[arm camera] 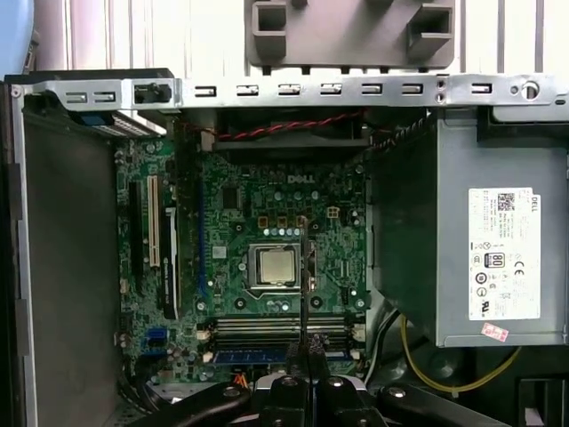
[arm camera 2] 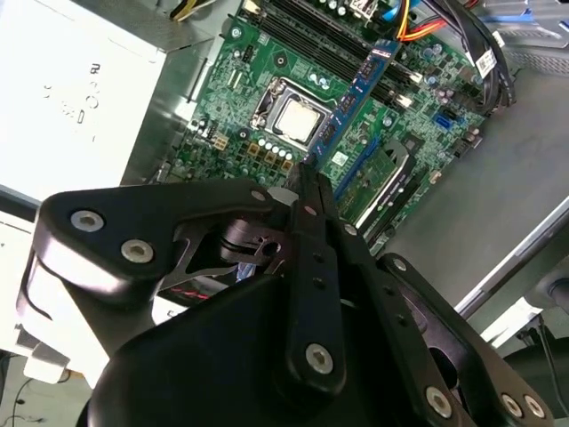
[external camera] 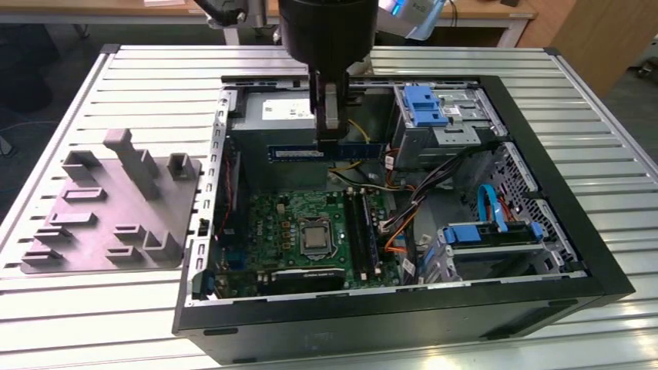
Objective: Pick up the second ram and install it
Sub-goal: 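Pick up the second ram and move it above second insertion slot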
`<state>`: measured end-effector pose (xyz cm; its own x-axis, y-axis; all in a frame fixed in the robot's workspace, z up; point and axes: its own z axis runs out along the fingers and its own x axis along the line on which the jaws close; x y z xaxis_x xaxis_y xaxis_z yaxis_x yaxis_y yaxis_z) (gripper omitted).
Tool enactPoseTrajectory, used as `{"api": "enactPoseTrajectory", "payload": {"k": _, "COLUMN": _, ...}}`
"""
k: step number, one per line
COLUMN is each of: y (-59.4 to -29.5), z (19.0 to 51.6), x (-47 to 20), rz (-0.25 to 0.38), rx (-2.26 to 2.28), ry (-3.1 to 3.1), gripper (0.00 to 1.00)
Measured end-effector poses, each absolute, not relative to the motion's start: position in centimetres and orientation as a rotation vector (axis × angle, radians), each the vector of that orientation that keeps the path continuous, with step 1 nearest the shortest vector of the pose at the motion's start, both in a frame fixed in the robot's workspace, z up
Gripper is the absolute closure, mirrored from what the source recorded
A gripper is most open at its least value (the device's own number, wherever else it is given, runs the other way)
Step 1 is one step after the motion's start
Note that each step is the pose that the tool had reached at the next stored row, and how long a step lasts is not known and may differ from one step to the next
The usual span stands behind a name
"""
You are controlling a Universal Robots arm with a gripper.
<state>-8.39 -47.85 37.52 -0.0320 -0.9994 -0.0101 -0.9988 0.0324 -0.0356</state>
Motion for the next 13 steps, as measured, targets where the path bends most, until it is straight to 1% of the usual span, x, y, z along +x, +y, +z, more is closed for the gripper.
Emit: {"api": "enactPoseTrajectory", "payload": {"k": 13, "y": -47.9, "z": 36.3, "x": -7.8, "rz": -0.029, "rx": -2.163, "ry": 2.234, "gripper": 0.89}}
